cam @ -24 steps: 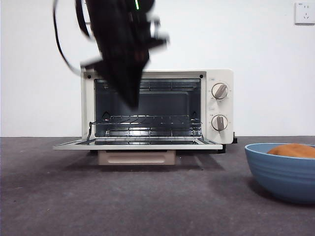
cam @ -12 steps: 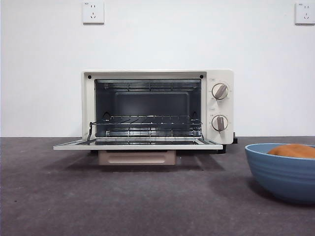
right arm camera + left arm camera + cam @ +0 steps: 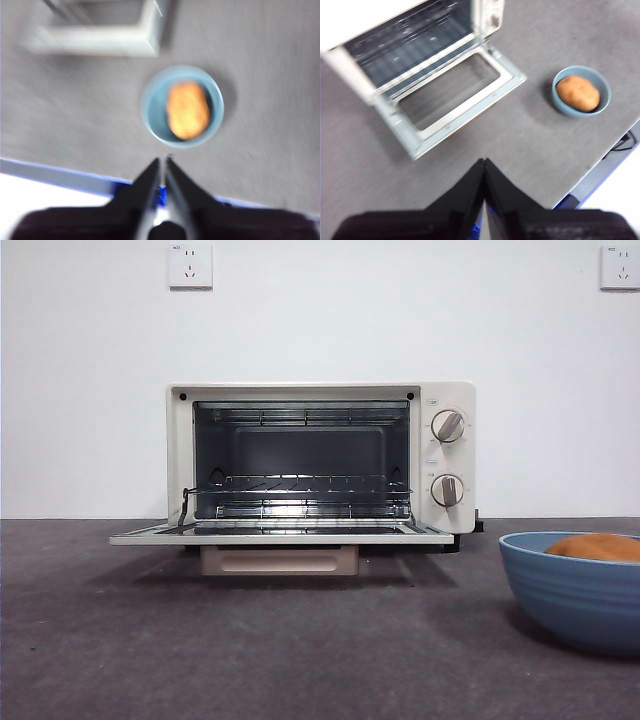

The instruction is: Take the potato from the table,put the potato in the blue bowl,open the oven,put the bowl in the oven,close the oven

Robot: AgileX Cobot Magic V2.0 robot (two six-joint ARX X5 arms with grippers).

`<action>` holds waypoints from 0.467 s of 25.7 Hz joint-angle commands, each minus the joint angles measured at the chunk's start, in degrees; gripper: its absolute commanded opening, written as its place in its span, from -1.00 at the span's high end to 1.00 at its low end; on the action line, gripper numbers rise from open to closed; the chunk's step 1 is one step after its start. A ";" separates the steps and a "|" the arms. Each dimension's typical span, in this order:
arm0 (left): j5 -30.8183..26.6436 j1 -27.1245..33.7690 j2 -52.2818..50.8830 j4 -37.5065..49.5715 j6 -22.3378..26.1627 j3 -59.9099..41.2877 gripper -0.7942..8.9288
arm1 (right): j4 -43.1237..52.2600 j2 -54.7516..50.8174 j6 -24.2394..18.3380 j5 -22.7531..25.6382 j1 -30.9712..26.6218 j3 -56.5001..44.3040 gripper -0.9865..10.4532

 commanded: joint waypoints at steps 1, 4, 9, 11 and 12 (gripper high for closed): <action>-0.72 -0.13 -2.64 -0.68 0.85 -0.37 0.85 | -0.85 3.93 0.26 2.95 0.02 -2.99 0.22; -0.72 -0.13 -6.47 -0.66 0.76 -2.71 0.85 | 4.26 8.98 0.96 3.45 0.00 -6.21 0.11; -0.81 -0.11 -13.77 -0.66 -0.11 -12.63 0.85 | 11.96 16.90 3.17 3.63 -1.27 -11.50 0.12; -0.83 -0.11 -16.39 -0.66 -0.26 -15.74 0.85 | 14.80 19.78 2.99 3.63 -2.43 -13.29 0.12; -0.98 -0.09 -17.73 -0.68 -0.26 -16.76 0.85 | 15.69 20.83 2.91 3.63 -3.32 -13.51 0.12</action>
